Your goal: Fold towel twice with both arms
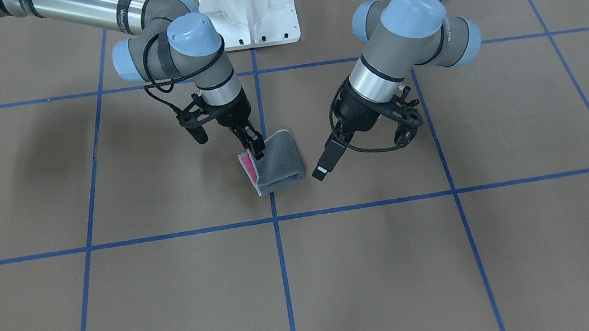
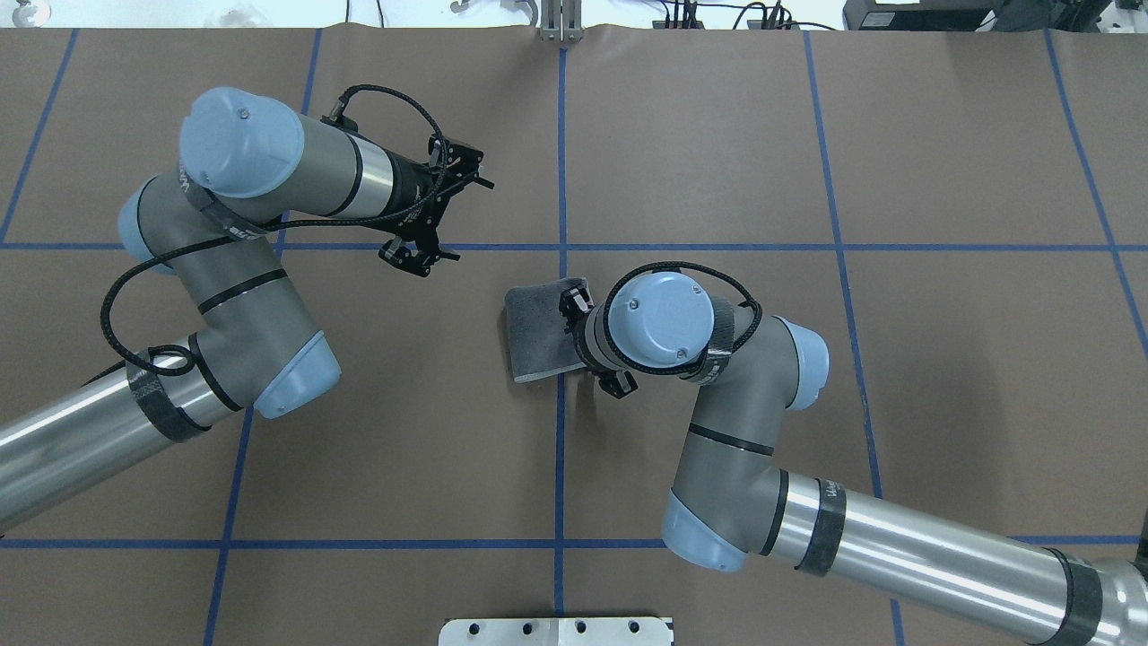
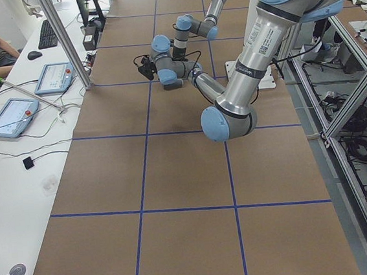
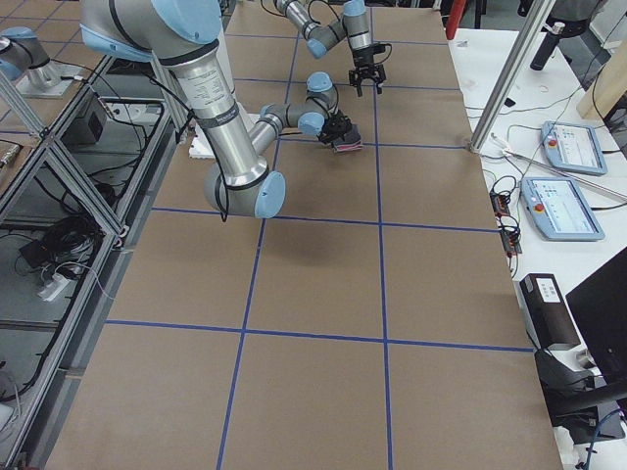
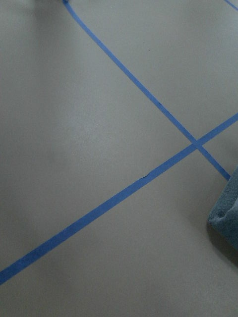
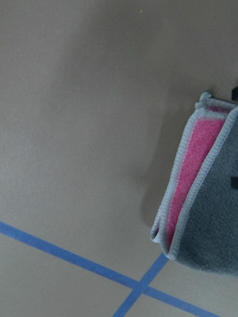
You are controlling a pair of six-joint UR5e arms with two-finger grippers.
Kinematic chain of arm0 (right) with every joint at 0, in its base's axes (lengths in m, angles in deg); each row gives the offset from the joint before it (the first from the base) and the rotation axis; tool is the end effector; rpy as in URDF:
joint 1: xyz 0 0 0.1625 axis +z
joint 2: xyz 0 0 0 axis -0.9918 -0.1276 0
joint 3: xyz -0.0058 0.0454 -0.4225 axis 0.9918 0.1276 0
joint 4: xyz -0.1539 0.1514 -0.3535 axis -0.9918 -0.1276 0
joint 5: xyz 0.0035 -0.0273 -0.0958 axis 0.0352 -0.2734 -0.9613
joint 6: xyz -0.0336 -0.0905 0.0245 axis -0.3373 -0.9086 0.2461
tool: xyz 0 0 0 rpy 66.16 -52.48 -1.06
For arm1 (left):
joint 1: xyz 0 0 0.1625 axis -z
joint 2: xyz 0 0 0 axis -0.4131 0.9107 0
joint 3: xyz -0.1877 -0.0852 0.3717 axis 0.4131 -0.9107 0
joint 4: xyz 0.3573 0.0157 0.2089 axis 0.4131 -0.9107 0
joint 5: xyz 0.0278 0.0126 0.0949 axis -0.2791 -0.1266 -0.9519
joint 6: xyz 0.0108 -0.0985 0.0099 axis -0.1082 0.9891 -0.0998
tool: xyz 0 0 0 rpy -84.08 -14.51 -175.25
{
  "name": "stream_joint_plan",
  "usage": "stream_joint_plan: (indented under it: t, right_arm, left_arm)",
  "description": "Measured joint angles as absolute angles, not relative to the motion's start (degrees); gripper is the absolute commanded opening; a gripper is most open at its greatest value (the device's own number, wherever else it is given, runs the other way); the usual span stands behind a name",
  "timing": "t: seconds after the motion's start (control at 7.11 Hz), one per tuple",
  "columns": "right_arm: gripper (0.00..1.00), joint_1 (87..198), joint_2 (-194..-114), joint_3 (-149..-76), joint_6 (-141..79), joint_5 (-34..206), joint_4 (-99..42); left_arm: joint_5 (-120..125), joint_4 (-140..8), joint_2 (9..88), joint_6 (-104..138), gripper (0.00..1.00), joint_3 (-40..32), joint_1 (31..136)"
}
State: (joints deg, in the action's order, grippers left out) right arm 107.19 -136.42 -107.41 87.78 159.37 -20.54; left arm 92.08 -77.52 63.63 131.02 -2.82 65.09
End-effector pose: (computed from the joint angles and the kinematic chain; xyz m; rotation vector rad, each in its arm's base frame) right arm -0.6002 -0.4086 0.2449 -0.2896 -1.0018 1.0610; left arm 0.4558 -0.5206 0.2258 -0.3097 1.2994 -0.9556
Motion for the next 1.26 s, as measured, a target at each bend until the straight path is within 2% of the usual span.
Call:
stream_joint_plan:
  t: [0.14,0.28,0.98,1.12,1.26]
  right_arm:
    - [0.09,107.19,-136.46,-107.39,87.85,159.37,-20.54]
    - [0.00,107.19,-136.52,-107.37,87.83,159.37,-20.56]
    - [0.00,107.19,-136.66,-108.09,86.72,160.43,-20.97]
    - [0.35,107.19,-136.75,-108.12,86.44,160.71,-21.04]
    - [0.62,107.19,-136.85,-108.17,86.10,160.90,-21.10]
  left_arm:
    - [92.08,-77.50,63.59,131.02,1.00,-2.85,65.09]
    - [92.08,-77.50,63.59,131.02,1.00,-2.84,65.08]
    - [91.92,-77.49,63.56,131.02,1.00,-2.57,64.75]
    - [91.91,-77.49,63.56,131.02,1.00,-2.53,64.72]
    - [91.91,-77.49,63.56,131.02,1.00,-2.50,64.69]
